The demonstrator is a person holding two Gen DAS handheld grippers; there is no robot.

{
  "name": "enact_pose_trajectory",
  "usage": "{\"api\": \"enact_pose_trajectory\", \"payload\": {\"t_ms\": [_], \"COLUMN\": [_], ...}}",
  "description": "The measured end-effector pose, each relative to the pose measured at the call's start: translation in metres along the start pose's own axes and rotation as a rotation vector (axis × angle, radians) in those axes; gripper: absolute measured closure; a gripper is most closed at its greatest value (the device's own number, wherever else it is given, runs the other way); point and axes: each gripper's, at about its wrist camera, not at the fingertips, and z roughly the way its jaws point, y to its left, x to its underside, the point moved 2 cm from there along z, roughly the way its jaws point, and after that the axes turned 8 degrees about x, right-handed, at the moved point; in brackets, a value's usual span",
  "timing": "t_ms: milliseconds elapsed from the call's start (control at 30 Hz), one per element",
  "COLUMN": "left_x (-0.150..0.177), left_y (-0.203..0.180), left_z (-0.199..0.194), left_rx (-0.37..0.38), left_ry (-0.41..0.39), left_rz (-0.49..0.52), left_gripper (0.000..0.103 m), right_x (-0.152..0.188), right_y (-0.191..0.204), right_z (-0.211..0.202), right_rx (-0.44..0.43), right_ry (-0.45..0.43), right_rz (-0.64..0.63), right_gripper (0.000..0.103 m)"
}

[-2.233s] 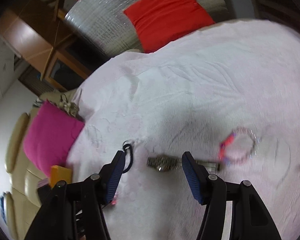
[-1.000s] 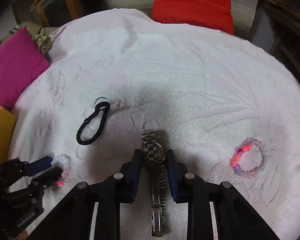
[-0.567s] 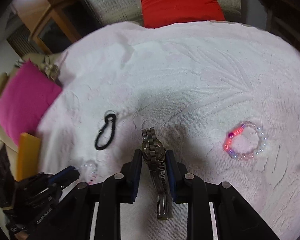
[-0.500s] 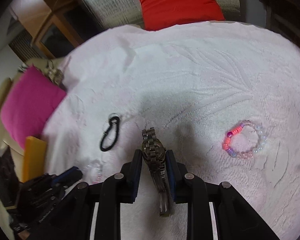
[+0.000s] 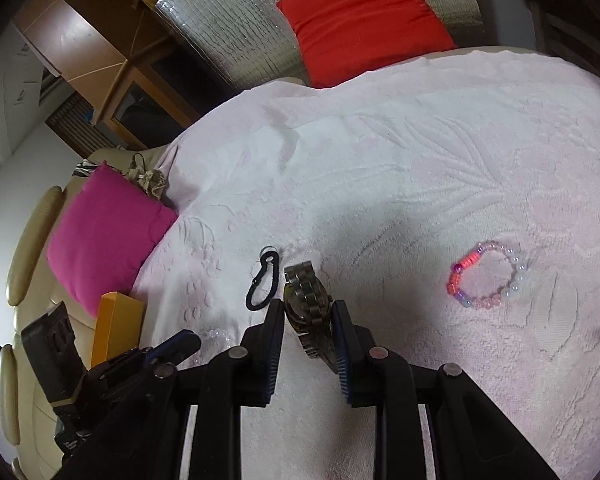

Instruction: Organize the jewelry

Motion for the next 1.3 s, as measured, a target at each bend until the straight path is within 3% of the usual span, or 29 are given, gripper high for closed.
{"api": "enact_pose_trajectory", "payload": {"t_ms": [300, 933, 1133, 1300], "left_x": [-0.004, 0.001, 0.004, 0.007], "left_y": [0.004, 0.005, 0.004, 0.006], "left_z": [0.002, 0.000, 0.003, 0.005], "left_rx": [-0.051, -0.132, -0.134, -0.131], "left_ry": [-0.022, -0.014, 0.006, 0.025], "left_rz": [-0.010, 0.008, 0.012, 0.016], "left_gripper": [0.096, 0.096, 0.096, 0.096], "right_x": [0.005, 0.031, 0.050, 0.056], "right_y": [-0.003, -0.001, 0.004, 0.002], "right_z": [-0.012, -0.039, -0.039, -0.014], "right_rx": [-0.047, 0.000, -0.005, 0.031], "right_ry": [-0.013, -0.040, -0.010, 0.060], "right_rz": [0.028, 0.044, 0.054, 0.065], "right_gripper": [0.077, 0.077, 0.077, 0.077]}}
